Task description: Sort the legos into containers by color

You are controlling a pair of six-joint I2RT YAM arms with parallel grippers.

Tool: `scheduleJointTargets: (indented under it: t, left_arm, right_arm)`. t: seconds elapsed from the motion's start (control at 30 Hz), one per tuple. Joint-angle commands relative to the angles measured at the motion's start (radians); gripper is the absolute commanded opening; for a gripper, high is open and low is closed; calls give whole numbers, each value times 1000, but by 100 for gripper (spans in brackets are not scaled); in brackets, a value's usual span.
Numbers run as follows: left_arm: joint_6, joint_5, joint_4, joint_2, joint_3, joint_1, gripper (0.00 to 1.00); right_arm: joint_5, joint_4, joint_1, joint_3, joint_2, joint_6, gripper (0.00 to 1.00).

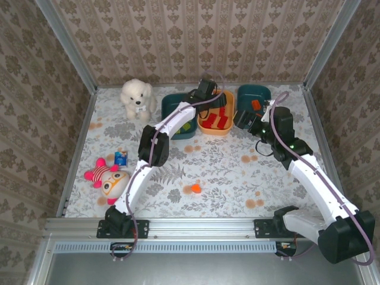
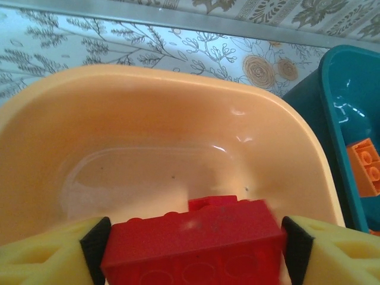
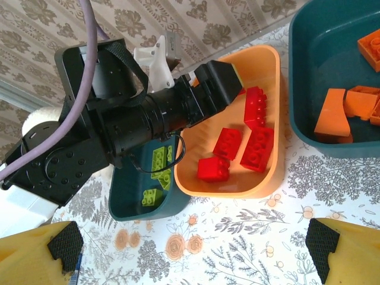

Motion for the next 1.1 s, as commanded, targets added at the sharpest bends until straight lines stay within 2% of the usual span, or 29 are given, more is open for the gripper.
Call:
scheduleJointTargets:
  t: [0.0,0.3,0.4,0.47,0.6,0.77,0.93,1.07]
  left_arm:
    - [-65,44,14,-4,34,18,83]
    - [-130,76,3,-147,16,38,85]
    - [-125,74,-4,-246,-45,38,85]
    - [-117,69,-3,-338,-133,38,85]
    - [-109,42,5,-583,-445,38,85]
    - [-68,42,23,-927,-892,32,87]
    - [-31,34,-80,-1273,-1288,12,89]
    - [-38,-8,-189,-1526,-1505,-6,89]
  right_arm:
    - [-24,-21,-5,15,20,13,100]
    - [-28,-94,-3,53,23,-78,99]
    - [-9,-196,14,101,39,-154,97]
    - [24,-272,61,137,54,-227,96]
    - [116,-380,200,157,68,-330,95]
    - [141,-409,385,100,76,-398,95]
    - [130,-458,532,91,160,-376,95]
    - [117,-437,666,88,263,-384,95]
